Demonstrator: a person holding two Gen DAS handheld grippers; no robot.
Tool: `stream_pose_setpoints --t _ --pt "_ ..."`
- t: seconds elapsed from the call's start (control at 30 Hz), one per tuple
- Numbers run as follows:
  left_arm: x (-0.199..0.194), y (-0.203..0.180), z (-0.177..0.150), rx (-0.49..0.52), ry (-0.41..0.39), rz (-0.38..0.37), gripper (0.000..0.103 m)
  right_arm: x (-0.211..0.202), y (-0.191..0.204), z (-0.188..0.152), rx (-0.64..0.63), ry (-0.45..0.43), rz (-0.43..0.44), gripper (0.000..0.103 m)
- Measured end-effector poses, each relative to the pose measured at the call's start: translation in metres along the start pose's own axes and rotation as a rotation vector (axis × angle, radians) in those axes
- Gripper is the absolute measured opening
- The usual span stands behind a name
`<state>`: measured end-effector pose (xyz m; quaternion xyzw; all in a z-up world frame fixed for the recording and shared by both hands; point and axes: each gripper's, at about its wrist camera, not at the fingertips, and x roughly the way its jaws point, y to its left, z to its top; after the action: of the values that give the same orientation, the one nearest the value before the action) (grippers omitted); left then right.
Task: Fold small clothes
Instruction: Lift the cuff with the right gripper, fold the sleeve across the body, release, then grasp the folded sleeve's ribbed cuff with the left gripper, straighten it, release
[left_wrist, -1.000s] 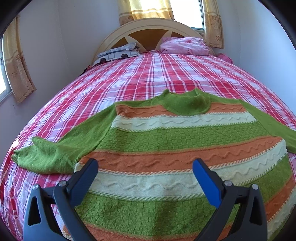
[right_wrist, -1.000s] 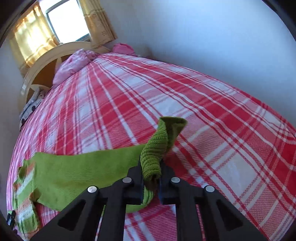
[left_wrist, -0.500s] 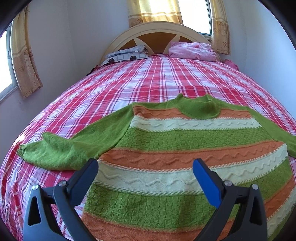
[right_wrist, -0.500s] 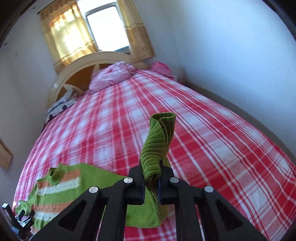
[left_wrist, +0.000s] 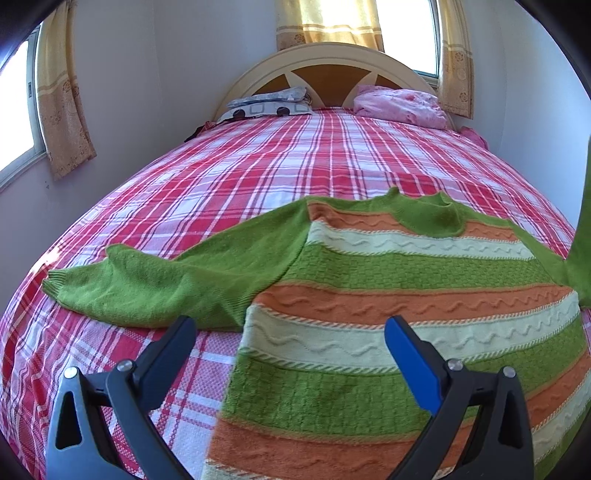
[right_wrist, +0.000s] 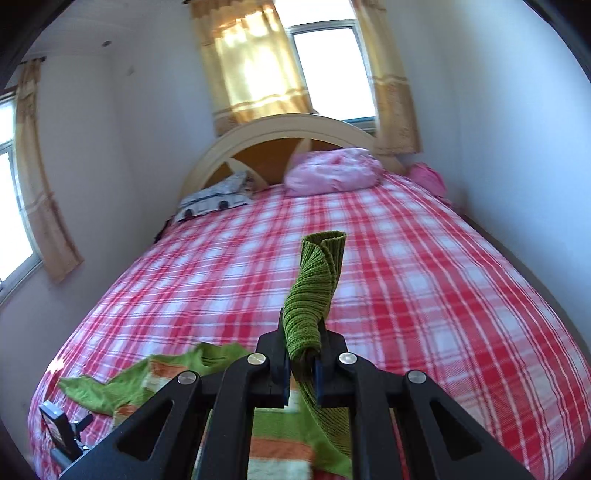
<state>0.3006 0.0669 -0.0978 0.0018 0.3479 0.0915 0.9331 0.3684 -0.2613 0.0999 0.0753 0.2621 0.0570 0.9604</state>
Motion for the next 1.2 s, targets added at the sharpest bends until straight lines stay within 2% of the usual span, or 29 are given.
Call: stream_pose_setpoints --t 0.2,0.43,0.57,0.67,0.77,0.8,0.83,0.87,0.93,0.97,1.1,1.2 --pt "0.003 0.008 -0.003 -0.018 0.008 -0.005 0.103 0.024 0.076 0.009 -0.093 0.006 0.104 0.008" --pt "0.001 0.026 -0.005 -0.049 0.006 0.011 0.103 0.057 0.154 -0.016 -0.190 0.042 0.203 0.008" --pt "0.001 0.041 -0.009 -0.065 0.012 0.044 0.103 0.092 0.202 -0.053 -0.235 0.090 0.251 0.008" --pt "0.001 0.053 -0.013 -0.082 0.016 0.078 0.103 0.123 0.232 -0.095 -0.266 0.154 0.276 0.008" --pt "0.001 0.063 -0.015 -0.105 0.026 0.104 0.103 0.160 0.253 -0.150 -0.311 0.261 0.295 0.010" --pt "0.002 0.065 -0.015 -0.105 0.029 0.107 0.103 0.171 0.255 -0.167 -0.325 0.309 0.302 0.010" --pt "0.002 0.065 -0.015 -0.100 0.032 0.115 0.103 0.177 0.256 -0.177 -0.337 0.346 0.300 0.018" --pt "0.001 0.065 -0.015 -0.091 0.031 0.117 0.103 0.183 0.256 -0.190 -0.353 0.388 0.287 0.042" --pt "-0.002 0.063 -0.014 -0.074 0.026 0.115 0.103 0.180 0.248 -0.207 -0.367 0.438 0.299 0.070" --pt "-0.002 0.061 -0.013 -0.067 0.026 0.110 0.103 0.170 0.239 -0.211 -0.362 0.430 0.322 0.069" --pt "0.002 0.052 -0.005 -0.056 0.052 0.052 0.103 0.138 0.194 -0.211 -0.366 0.429 0.292 0.070" --pt "0.007 0.041 0.004 -0.064 0.068 -0.017 0.100 0.121 0.156 -0.208 -0.350 0.412 0.213 0.070"
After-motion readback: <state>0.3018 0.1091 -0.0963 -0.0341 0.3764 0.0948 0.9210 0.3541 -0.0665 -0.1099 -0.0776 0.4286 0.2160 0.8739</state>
